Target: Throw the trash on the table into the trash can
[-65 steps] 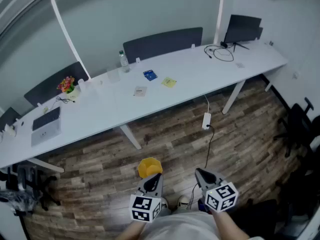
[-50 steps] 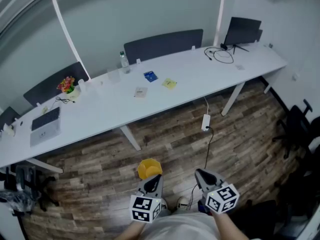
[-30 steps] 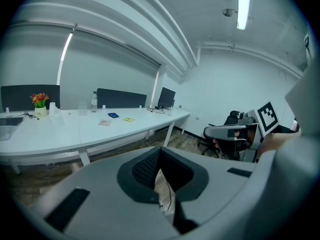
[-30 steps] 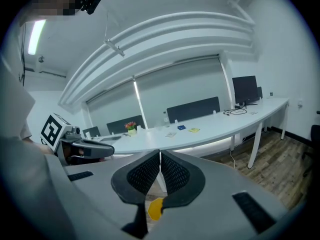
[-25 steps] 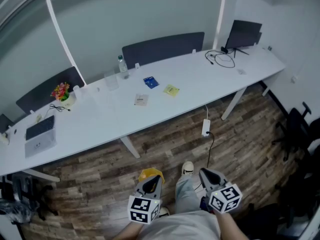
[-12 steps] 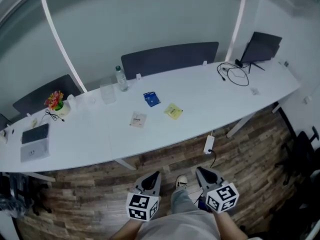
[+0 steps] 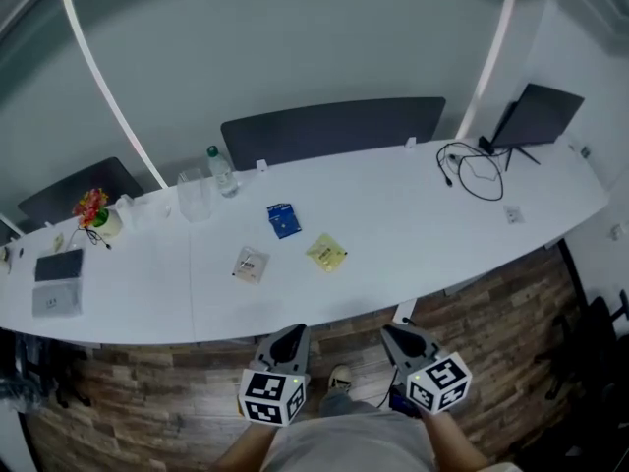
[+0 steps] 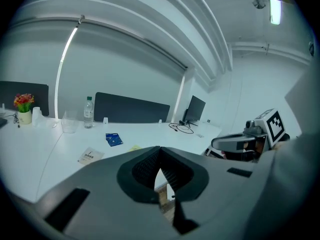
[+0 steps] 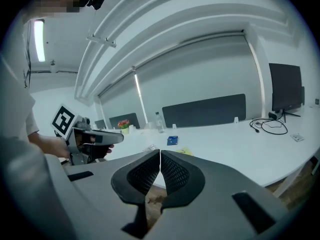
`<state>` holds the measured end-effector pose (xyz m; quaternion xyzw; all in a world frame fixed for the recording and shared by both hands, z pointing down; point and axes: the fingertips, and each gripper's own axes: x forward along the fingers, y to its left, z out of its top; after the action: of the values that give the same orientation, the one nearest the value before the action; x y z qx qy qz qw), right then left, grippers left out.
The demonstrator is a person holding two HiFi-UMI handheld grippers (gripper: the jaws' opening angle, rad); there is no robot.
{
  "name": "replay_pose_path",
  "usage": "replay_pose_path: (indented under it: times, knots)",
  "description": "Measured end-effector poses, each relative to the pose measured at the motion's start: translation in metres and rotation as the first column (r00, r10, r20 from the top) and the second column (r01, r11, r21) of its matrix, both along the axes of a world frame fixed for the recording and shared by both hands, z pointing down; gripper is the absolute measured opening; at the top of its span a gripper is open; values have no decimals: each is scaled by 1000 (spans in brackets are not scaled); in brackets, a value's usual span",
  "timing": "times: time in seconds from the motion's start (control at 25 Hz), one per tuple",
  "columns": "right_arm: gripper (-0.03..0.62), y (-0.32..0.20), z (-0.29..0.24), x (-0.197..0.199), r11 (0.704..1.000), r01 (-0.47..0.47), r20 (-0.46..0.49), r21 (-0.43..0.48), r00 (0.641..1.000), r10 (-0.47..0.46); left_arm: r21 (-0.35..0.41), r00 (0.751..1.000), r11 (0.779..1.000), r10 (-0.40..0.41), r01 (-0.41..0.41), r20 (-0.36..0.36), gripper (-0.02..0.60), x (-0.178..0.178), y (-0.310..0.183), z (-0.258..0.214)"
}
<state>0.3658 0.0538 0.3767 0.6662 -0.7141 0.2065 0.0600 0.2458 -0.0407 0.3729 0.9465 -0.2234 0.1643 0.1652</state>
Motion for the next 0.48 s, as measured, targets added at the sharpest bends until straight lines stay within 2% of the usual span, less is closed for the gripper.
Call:
replay_pose_path:
  times: [0.16, 0.48]
  knots:
    - [32, -21, 10, 19, 999, 27, 25, -19, 999, -26, 6, 999, 999, -33, 33, 24, 0, 10, -11, 0]
    - [32, -51, 13, 17, 996, 83, 33, -33, 996, -82, -27, 997, 998, -62, 64, 50, 0, 19, -25, 6]
